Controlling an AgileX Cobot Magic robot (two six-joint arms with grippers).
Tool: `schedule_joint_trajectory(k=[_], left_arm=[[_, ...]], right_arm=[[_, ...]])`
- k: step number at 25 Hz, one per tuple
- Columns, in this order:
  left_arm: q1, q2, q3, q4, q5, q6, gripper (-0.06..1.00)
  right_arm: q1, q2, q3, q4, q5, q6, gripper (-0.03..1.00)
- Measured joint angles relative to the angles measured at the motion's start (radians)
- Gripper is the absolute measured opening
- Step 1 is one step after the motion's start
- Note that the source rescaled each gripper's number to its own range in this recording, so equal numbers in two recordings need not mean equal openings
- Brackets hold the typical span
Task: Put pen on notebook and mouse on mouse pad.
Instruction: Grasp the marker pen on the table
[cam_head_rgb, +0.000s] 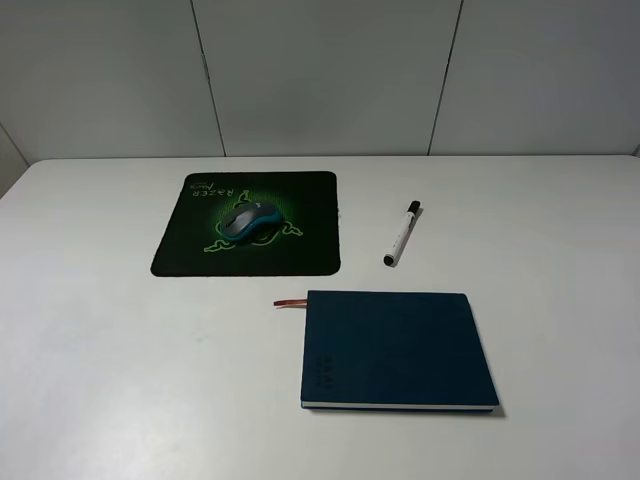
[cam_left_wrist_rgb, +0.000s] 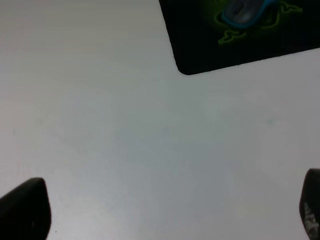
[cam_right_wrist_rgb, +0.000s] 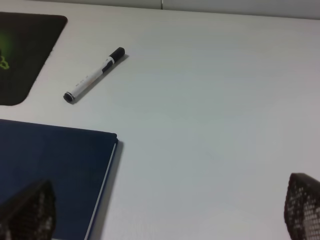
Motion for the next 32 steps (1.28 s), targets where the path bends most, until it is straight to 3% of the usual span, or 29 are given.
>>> schedule_joint_trajectory(k=[18,32], left_arm=[[0.0,0.0,0.0,0.0,0.0,0.0,1.0],[0.0,0.0,0.0,0.0,0.0,0.0,1.0]], right_arm=[[0.0,0.018,-0.028,0.003,0.0,0.014,1.0],[0.006,0.658,-0.338,-0.026,-0.033,0.029,1.0]])
